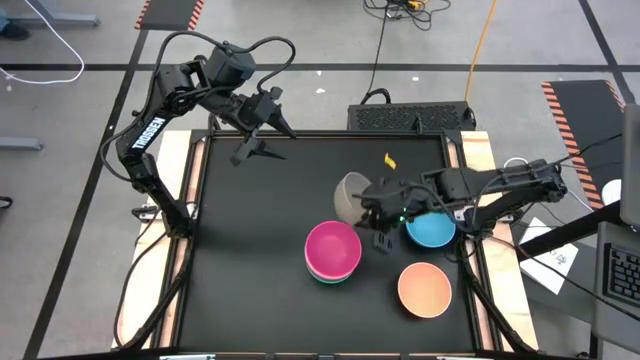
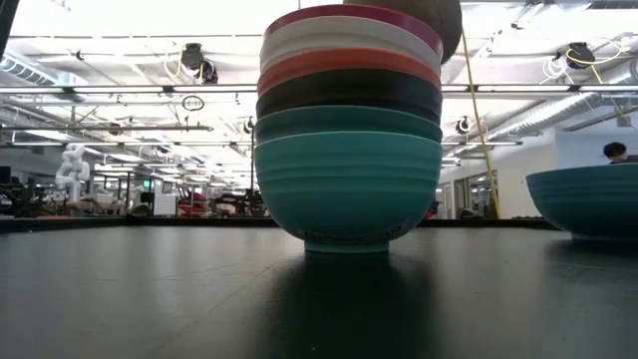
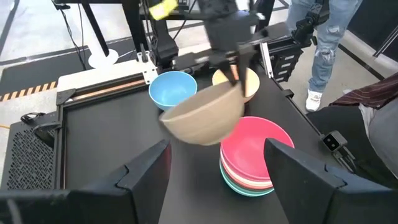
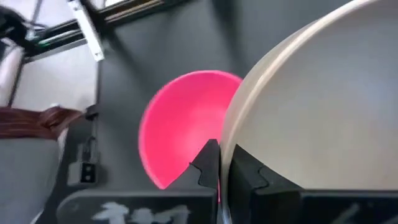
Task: Nest bowls inside each other
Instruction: Stack the gray bowl on the pink bowl
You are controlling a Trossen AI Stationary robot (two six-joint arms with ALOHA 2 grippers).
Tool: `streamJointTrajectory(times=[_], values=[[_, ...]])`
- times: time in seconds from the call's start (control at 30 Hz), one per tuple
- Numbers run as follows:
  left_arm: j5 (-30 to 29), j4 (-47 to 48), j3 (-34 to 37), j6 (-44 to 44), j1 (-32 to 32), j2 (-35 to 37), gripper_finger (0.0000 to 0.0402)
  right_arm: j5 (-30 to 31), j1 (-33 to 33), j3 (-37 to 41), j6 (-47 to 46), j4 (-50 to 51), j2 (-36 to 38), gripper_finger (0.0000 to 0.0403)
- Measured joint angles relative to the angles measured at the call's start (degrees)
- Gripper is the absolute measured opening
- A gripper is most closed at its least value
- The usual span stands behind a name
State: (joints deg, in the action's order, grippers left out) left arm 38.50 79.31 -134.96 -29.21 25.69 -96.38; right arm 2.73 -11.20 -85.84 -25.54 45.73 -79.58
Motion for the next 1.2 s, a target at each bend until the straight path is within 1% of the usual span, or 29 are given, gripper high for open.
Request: streamJointTrajectory(times=[0.17,0.27,0.47,0.63,0.7,0.77,0.9,1.07,1.2], values=[[0.0,0.0,0.0,0.8,0.0,0.0,0.0258,-0.3,-2.2,0.0,-1.2,-0.3,-1.6,0.0000],[0.0,-0.1,0.0,0.9,0.0,0.0,0.0258,-1.3,-3.5,-0.3,-0.3,-2.7,-2.1,0.0000],[0.0,-0.2,0.0,1.0,0.0,0.0,0.0257,0.2,-6.0,-6.5,1.9,0.3,-4.2,0.0000],[0.0,-0.3,0.0,1.0,0.0,0.0,0.0258,-0.2,-8.2,-14.5,2.1,6.5,-9.3,0.0000],[0.0,-0.3,0.0,1.1,0.0,0.0,0.0257,-1.3,-8.3,-17.4,1.1,9.9,-12.2,0.0000],[0.0,-0.3,0.0,1.2,0.0,0.0,0.0257,-1.2,-8.3,-20.1,0.9,13.2,-15.4,0.0000],[0.3,-0.3,0.0,1.3,0.0,0.0,0.0257,-3.3,-8.0,-25.5,1.2,16.7,-21.5,0.0000],[0.4,-0.3,0.0,2.1,-0.5,0.0,0.0257,-3.3,-7.2,-27.3,-0.2,20.9,-25.8,0.0000],[0.4,-0.3,0.0,2.1,-1.4,0.0,0.0257,-4.7,-6.5,-27.3,-0.6,21.3,-27.2,0.0000]])
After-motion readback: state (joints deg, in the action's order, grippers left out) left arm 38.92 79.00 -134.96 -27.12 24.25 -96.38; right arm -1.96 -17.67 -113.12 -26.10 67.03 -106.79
